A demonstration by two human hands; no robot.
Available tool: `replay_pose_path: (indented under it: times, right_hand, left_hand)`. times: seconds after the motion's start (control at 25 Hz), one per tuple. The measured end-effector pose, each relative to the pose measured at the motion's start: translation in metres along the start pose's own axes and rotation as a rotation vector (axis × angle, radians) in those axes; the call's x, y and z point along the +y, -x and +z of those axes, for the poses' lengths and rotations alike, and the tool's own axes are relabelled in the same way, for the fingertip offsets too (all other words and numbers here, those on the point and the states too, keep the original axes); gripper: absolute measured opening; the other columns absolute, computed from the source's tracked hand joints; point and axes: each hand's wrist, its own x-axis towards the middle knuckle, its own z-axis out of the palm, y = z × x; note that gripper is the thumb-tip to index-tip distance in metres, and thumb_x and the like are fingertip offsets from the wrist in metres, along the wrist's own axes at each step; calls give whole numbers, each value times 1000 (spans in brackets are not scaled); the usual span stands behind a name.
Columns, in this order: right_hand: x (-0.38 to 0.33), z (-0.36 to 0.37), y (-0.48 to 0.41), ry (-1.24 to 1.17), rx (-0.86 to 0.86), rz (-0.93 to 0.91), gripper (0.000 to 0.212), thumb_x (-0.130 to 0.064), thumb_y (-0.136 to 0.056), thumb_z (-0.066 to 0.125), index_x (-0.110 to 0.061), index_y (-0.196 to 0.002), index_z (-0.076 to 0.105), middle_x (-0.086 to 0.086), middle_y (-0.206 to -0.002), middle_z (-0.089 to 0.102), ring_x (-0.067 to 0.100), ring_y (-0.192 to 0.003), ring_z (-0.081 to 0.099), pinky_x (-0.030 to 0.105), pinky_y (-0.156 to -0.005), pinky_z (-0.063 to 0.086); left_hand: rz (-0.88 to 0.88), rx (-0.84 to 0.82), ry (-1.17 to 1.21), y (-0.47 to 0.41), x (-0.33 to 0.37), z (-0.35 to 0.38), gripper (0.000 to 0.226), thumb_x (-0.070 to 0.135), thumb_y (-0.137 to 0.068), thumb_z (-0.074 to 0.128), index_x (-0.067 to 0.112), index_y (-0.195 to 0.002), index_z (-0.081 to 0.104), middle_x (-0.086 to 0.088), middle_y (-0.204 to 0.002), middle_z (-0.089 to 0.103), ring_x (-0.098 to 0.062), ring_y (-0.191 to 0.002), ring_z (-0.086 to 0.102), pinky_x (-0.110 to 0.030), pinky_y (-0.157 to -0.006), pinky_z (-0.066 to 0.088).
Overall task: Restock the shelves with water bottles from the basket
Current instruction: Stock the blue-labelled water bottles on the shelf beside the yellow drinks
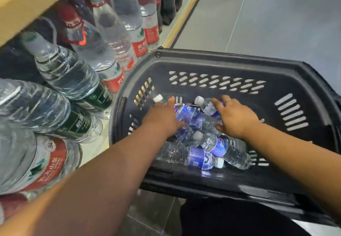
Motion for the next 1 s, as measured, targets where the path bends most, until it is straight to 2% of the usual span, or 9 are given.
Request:
replay_pose_path:
  times: [0.12,0.28,0.4,0.48,0.56,0.64,0.8,0.92,1.0]
  right_hand:
    - [11,28,-12,-78,-50,73,93,-41,-84,64,-20,-151,4,17,-139,33,37,-120,46,45,-89,49]
    - [17,42,-26,-262,57,148,78,-36,-76,73,-10,-138,33,17,-123,41,39,-110,50,45,-86,49]
    - [17,42,-31,-272,95,177,65,-38,-74,72,-12,-128,45,14,-120,42,35,-111,46,44,-85,47]
    - [19,41,-31,-319,104,170,66,-38,-71,76,-13,-124,46,14,-119,42,35,-108,47,42,-79,48]
    - [19,41,-29,-366,95,155,65,-34,-71,78,-14,-122,43,13,-116,45,35,-99,54,37,-68,44]
    - [20,41,-28,-360,110,143,62,-34,-70,78,-13,-116,43,11,-110,53,33,-94,57,34,-66,41]
    - [20,31,-30,-508,189,163,68,-37,-66,80,-16,-121,46,5,-110,58,26,-101,53,32,-74,41]
    - [10,31,-32,-663,234,158,71,-42,-66,80,-21,-127,51,1,-113,60,21,-106,54,30,-81,43]
    - [5,35,-33,-730,208,150,65,-48,-67,79,-24,-122,55,-2,-107,64,18,-99,58,29,-78,45]
  left_hand:
    - [-41,-38,-34,-16,-1,14,94,61,-81,61,24,-151,11,-22,-148,35,-39,-132,40,-44,-103,39]
    - [-109,-90,188,-39,0,27,93,56,-82,65,23,-151,13,-20,-148,38,-35,-139,29,-36,-107,33]
    - [-197,19,453,-46,-1,30,64,42,-82,71,29,-135,36,-23,-135,42,-15,-103,44,-26,-86,39]
    - [-213,99,524,-46,-2,31,44,33,-80,74,34,-114,46,-17,-128,40,-15,-79,48,-23,-80,42]
    - [-193,148,589,-42,0,31,39,27,-77,77,40,-98,47,-13,-122,40,-24,-71,60,-29,-82,53]
    - [-111,185,634,-34,7,26,38,21,-79,75,38,-101,50,-9,-118,34,-23,-73,60,-29,-79,54]
    - [77,236,625,-22,13,20,43,17,-83,71,33,-117,51,-3,-117,33,-14,-88,47,-15,-76,34]
    - [119,300,640,-19,15,20,53,14,-81,72,31,-122,44,-1,-116,41,-15,-89,49,-16,-65,34]
    - [72,327,728,-25,15,24,64,13,-77,77,24,-124,34,-2,-117,49,-17,-95,55,-21,-71,41]
